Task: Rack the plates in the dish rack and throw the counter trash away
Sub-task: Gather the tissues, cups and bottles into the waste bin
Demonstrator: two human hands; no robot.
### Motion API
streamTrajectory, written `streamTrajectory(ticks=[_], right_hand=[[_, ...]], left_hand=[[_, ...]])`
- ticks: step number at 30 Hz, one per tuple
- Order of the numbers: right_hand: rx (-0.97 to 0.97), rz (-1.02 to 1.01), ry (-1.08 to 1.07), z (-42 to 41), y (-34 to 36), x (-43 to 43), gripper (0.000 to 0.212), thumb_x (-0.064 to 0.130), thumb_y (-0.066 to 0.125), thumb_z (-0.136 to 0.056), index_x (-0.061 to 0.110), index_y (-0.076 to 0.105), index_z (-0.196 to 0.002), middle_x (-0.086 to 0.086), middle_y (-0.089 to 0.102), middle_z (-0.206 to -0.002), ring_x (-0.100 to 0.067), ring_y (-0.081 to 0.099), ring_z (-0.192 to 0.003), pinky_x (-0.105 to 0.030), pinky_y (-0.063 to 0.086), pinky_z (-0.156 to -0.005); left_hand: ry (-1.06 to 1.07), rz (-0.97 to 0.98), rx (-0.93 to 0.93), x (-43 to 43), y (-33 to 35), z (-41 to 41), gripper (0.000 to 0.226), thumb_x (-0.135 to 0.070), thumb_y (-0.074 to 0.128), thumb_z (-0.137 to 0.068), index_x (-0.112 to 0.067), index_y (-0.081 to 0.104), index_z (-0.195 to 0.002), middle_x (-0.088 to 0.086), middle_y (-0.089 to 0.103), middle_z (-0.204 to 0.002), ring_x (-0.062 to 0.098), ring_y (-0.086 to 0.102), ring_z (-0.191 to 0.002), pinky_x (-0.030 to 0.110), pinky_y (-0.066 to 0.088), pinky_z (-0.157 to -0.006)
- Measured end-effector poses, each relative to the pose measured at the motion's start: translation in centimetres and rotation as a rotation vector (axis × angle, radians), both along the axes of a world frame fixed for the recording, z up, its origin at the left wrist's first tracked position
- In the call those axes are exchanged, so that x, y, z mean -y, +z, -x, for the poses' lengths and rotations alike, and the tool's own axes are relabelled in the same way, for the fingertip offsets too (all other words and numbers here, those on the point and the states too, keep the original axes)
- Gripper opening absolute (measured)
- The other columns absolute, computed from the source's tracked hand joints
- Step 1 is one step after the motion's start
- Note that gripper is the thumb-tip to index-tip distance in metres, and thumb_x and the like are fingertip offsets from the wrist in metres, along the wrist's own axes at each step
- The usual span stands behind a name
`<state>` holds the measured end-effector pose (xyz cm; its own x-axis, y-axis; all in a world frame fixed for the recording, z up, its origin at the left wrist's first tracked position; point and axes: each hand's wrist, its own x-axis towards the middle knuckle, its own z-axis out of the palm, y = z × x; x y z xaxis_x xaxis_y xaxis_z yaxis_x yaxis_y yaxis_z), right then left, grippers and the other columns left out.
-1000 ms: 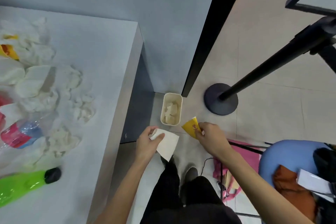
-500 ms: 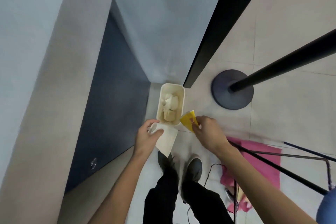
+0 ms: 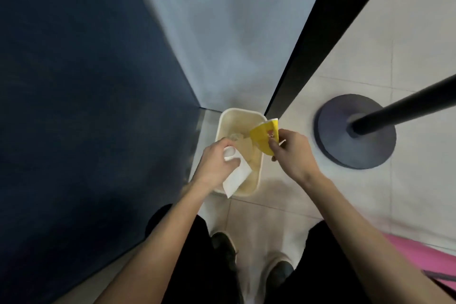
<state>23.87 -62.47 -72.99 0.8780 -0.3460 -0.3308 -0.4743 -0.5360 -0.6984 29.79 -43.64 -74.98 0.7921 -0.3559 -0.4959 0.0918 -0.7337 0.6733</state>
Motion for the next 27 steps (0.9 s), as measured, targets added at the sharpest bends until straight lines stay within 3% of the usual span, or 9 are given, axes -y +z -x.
streamTrajectory(ticks=[4, 9, 14, 19, 22, 25, 27], right_hand=[[0.097, -0.052, -0.034, -1.9, -5.3, 0.0, 0.018, 0.016, 0.054, -0.094, 0.019, 0.070, -0.087, 0.004, 0.066, -0.063, -0.004, 0.060, -0.050, -0.019, 0.045, -0.058], [0.166, -0.063, 0.033, -4.1, -9.9, 0.2, 0.017, 0.017, 0.054, -0.094, 0.018, 0.070, -0.089, -0.002, 0.068, -0.064, -0.009, 0.065, -0.053, -0.032, 0.054, -0.060], [0.241, -0.059, 0.029, -4.8, -11.8, 0.1, 0.017, 0.016, 0.054, -0.094, 0.016, 0.070, -0.088, -0.002, 0.067, -0.061, -0.007, 0.064, -0.053, -0.014, 0.041, -0.051], [0.220, -0.038, 0.042, -4.5, -12.3, 0.2, 0.016, 0.018, 0.055, -0.094, 0.012, 0.069, -0.088, -0.002, 0.067, -0.062, -0.006, 0.064, -0.054, -0.020, 0.047, -0.060], [0.218, -0.028, 0.062, -4.6, -12.4, 0.5, 0.017, 0.020, 0.056, -0.093, 0.011, 0.068, -0.085, -0.001, 0.067, -0.062, -0.006, 0.065, -0.054, -0.024, 0.048, -0.063], [0.238, -0.003, 0.100, -4.5, -12.5, 0.7, 0.021, 0.022, 0.056, -0.093, 0.012, 0.066, -0.078, -0.001, 0.066, -0.063, -0.011, 0.065, -0.057, -0.030, 0.048, -0.063], [0.252, 0.095, 0.181, -4.5, -12.6, 0.7, 0.022, 0.023, 0.056, -0.093, 0.012, 0.067, -0.077, -0.003, 0.064, -0.066, -0.021, 0.062, -0.063, -0.037, 0.049, -0.065]], left_hand=[[-0.154, -0.092, 0.084, 0.6, -5.1, -3.2, 0.030, -0.017, 0.069, -0.083, -0.022, 0.061, -0.111, -0.005, 0.060, -0.112, 0.016, 0.056, -0.099, 0.025, 0.042, -0.076], [-0.489, -0.221, 0.160, 2.9, -8.8, -5.2, 0.041, -0.020, 0.067, -0.083, -0.018, 0.057, -0.122, 0.004, 0.060, -0.126, 0.027, 0.057, -0.114, 0.036, 0.050, -0.086], [-0.589, -0.288, 0.122, 3.7, -10.4, -4.9, 0.041, -0.023, 0.064, -0.091, -0.015, 0.051, -0.129, 0.008, 0.057, -0.130, 0.030, 0.055, -0.117, 0.033, 0.045, -0.083], [-0.657, -0.332, -0.010, 3.4, -10.6, -4.6, 0.058, -0.035, 0.069, -0.090, -0.018, 0.046, -0.140, 0.007, 0.049, -0.137, 0.026, 0.050, -0.124, 0.033, 0.043, -0.097], [-0.608, -0.292, 0.052, 3.3, -9.3, -5.5, 0.047, -0.035, 0.072, -0.088, -0.019, 0.059, -0.130, 0.003, 0.059, -0.130, 0.020, 0.056, -0.118, 0.028, 0.044, -0.092], [-0.360, -0.167, 0.196, 1.8, -7.1, -6.9, 0.014, -0.023, 0.072, -0.087, -0.021, 0.077, -0.100, -0.005, 0.073, -0.100, 0.012, 0.067, -0.094, 0.026, 0.052, -0.085], [-0.177, -0.163, 0.289, 0.2, -6.6, -7.7, 0.014, -0.019, 0.071, -0.085, -0.024, 0.077, -0.096, -0.007, 0.072, -0.092, 0.011, 0.067, -0.089, 0.028, 0.054, -0.084]])
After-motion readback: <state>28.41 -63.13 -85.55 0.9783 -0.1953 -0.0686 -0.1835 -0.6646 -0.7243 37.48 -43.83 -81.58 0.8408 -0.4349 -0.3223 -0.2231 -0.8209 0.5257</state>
